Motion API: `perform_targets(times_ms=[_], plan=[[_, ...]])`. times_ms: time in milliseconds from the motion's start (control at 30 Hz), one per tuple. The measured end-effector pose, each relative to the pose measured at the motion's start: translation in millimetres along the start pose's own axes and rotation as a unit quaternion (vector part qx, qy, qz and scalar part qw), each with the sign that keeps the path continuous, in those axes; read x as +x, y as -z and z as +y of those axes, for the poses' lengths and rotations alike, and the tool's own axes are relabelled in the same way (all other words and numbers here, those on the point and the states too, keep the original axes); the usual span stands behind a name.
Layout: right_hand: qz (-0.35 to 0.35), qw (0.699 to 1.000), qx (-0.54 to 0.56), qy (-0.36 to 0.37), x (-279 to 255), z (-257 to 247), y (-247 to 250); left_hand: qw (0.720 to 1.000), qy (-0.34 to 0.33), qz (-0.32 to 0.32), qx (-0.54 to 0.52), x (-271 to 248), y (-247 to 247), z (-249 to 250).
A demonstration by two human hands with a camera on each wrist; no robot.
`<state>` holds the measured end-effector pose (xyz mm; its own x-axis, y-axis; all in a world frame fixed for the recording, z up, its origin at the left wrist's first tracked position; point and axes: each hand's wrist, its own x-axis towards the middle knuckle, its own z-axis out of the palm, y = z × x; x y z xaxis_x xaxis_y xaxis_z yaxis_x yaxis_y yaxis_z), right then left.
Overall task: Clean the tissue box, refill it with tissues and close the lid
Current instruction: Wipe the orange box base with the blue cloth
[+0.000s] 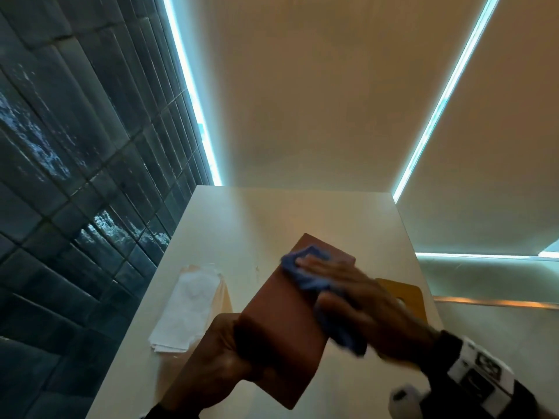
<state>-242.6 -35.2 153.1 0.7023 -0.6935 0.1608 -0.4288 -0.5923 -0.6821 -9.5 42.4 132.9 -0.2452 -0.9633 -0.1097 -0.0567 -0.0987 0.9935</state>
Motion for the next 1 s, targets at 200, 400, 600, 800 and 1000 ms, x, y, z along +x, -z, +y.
perform_targets(times_ms=[200, 400, 600, 800, 1000], plan=[[-0.025, 0.998, -0.003, -0.054, 22, -4, -9, 0.999, -0.039, -0.019, 0.021, 10, -4, 10], [-0.067, 0.982, -0.013, 0.178, 9, -33, -20, 0.994, -0.099, 0.029, -0.043, 10, -3, 5], [0.067, 0.989, 0.003, -0.132, 33, 23, -10, 0.998, -0.053, 0.009, -0.023, 10, -1, -3], [-0.029, 0.994, -0.013, 0.1, 15, -36, -28, 0.996, -0.088, 0.031, -0.014, 12, 2, 5], [0.061, 0.995, 0.003, 0.073, 28, -2, -9, 0.997, -0.07, 0.019, -0.01, 7, 5, 1]])
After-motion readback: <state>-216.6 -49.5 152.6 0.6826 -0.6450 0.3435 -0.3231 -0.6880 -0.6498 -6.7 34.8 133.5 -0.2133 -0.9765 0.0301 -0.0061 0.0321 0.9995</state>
